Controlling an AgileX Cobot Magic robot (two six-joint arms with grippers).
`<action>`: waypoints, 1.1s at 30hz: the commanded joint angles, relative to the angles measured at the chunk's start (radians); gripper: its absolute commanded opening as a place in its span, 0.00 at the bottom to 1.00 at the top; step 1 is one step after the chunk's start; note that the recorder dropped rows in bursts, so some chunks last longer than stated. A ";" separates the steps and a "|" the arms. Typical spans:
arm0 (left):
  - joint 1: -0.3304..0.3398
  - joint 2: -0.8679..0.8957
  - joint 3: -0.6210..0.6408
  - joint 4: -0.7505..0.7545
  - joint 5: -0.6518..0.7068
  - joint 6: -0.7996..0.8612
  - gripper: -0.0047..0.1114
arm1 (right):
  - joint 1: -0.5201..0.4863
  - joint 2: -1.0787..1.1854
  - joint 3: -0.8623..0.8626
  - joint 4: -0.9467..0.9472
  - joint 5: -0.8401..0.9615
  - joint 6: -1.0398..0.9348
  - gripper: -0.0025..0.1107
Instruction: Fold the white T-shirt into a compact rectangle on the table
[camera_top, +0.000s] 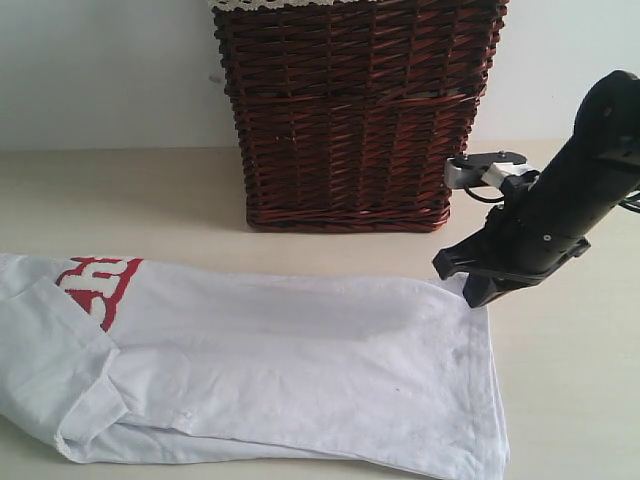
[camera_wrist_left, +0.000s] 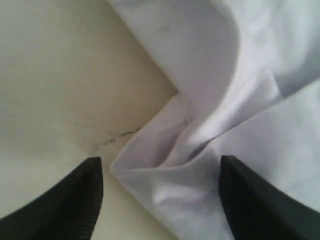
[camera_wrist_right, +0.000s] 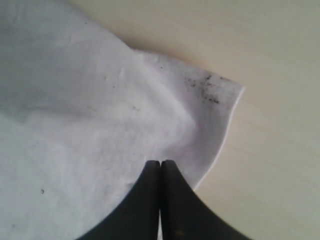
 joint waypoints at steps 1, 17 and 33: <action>0.002 0.044 0.004 -0.360 -0.029 0.334 0.60 | -0.003 -0.008 -0.006 0.011 -0.011 -0.017 0.02; 0.001 0.119 0.000 -0.452 -0.014 0.426 0.50 | -0.003 -0.008 -0.006 0.011 -0.006 -0.017 0.02; 0.003 0.052 -0.169 0.013 0.119 0.129 0.63 | -0.003 -0.011 -0.006 0.012 -0.002 -0.017 0.02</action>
